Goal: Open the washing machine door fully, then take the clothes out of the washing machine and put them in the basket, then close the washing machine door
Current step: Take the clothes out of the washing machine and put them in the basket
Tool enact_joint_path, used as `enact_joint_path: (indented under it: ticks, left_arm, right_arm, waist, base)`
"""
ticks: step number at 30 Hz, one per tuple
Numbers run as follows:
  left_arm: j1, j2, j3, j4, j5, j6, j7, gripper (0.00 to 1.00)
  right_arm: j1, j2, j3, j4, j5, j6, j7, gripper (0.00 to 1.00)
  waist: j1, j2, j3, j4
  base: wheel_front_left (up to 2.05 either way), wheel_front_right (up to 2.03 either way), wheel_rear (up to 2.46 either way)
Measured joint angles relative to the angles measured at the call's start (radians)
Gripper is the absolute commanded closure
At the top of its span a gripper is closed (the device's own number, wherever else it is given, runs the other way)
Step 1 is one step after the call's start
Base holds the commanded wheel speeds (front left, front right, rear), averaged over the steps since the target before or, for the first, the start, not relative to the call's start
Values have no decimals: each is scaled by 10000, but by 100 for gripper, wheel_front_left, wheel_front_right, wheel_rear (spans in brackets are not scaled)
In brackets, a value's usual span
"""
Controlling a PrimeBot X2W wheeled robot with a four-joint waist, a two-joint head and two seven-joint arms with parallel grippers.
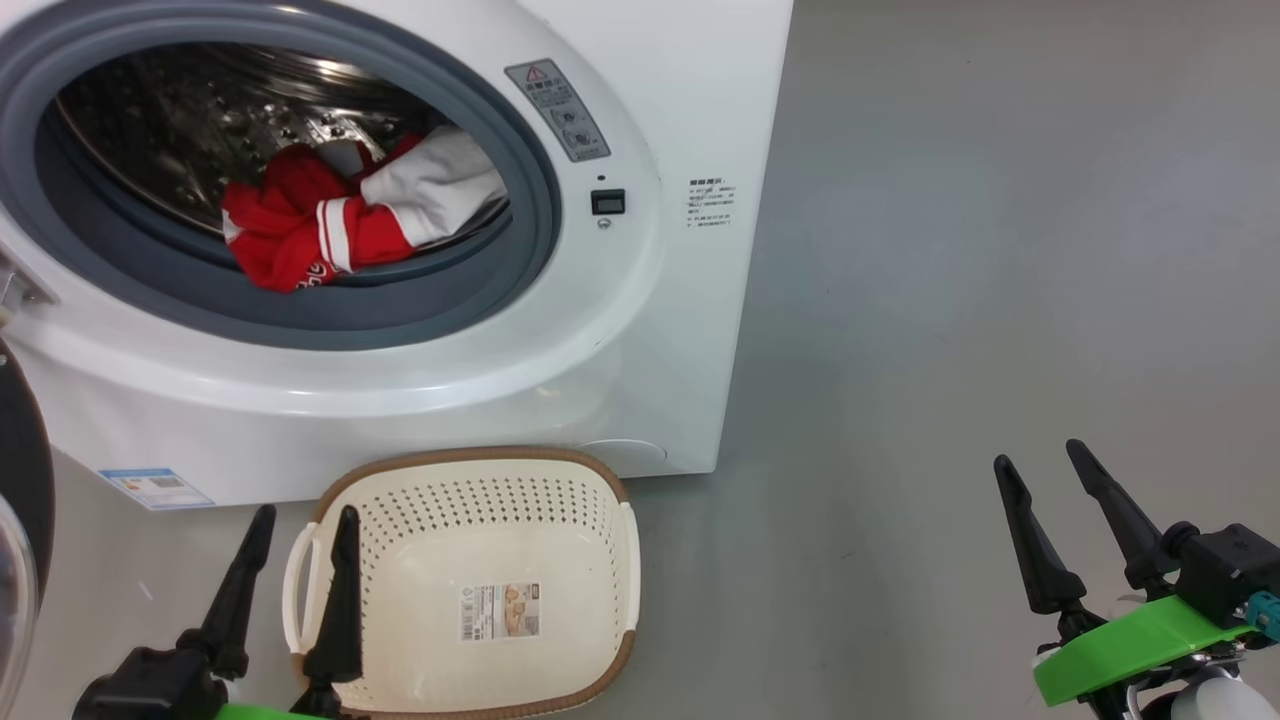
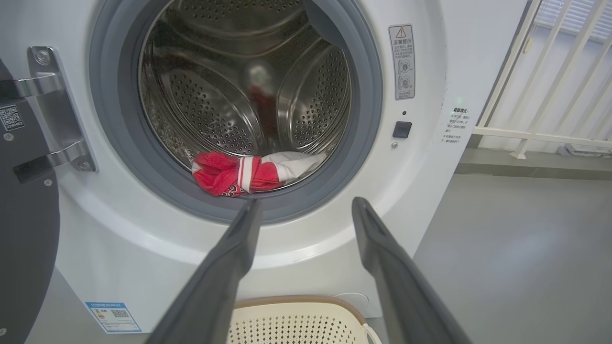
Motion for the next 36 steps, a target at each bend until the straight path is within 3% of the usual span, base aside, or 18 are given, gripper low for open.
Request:
enact_joint_path:
  ticks: [16,36]
  left_arm:
    - [-303,-17,-25,548,234,0,0,0]
    - [-7087,1185,-832,6418,1914,286,280,0]
  right_arm:
    - [-142,73,56,-6,0,0,0,0]
    - [-1140,639,380,-58,4,0,-27,0]
  waist:
    - [0,0,246,-90]
    - [0,0,1846,-816]
  base:
    - [0,0,0]
    - [0,0,0]
